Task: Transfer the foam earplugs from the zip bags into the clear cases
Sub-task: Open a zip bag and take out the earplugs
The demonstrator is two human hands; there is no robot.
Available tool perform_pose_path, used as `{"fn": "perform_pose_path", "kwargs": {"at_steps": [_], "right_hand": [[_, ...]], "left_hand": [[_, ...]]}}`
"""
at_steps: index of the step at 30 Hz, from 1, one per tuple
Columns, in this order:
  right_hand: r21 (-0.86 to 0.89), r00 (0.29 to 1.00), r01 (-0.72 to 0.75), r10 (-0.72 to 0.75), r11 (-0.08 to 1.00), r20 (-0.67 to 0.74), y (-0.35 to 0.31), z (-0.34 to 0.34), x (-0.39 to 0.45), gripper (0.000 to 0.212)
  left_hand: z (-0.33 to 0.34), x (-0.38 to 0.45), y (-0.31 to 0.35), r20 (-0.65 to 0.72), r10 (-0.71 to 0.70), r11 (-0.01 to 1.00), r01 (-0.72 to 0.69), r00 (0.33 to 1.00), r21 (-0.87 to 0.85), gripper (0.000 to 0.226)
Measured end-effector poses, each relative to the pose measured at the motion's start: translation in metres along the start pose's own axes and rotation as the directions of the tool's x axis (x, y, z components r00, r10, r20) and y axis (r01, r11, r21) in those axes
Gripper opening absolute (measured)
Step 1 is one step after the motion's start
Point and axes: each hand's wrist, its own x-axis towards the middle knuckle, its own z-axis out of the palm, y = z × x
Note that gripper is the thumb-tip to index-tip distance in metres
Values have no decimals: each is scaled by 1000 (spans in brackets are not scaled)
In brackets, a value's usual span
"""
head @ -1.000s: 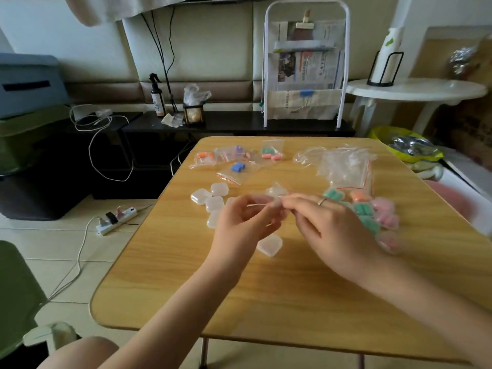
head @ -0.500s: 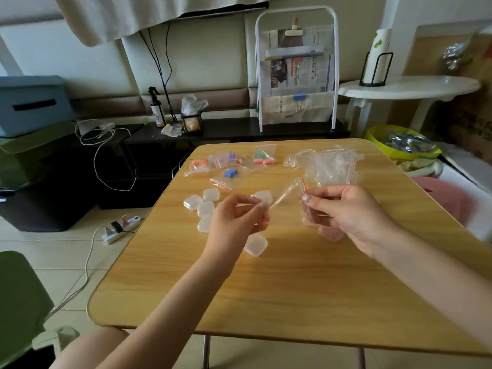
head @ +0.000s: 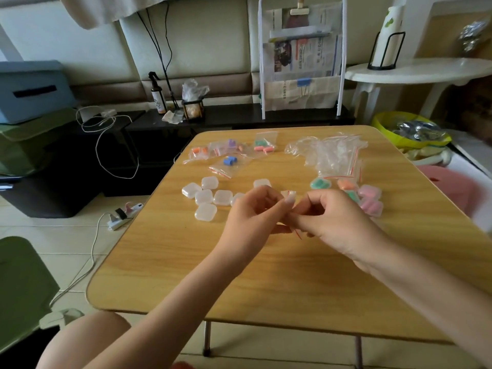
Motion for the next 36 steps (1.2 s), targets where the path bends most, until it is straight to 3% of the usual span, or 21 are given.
{"fn": "perform_pose_path", "kwargs": {"at_steps": [2,7,12,17,22,25,31,36], "right_hand": [[-52,999,48,-48,997,11,0,-2,0,25],[111,997,51,-57,993,47,7,1,8,27],[-145,959,230,-249,962,-132,15,34,21,26],[-46,917,342,-344,938,-201,3,63,28,25],[115,913,330,-286,937,-290,8,70,36,27],[87,908,344,-307,935,-286,12,71,34,28],[86,925,329,-302,940,-231,17,74,34,34],[-86,874,378,-385,922,-297,19,75,33,34]], "left_hand": [[-1,1,-3,24,-46,995,48,999,-88,27],[-2,6,-17,34,-62,981,68,997,-183,19],[-4,9,-24,-64,-17,998,13,998,-63,26],[-8,9,-26,-154,157,986,-145,976,88,36],[-7,15,-34,-221,303,915,-218,927,339,33],[-10,15,-39,-207,380,846,-248,902,472,32],[-15,15,-44,-204,404,808,-243,892,537,31],[-14,15,-45,-208,422,800,-254,883,544,34]]}}
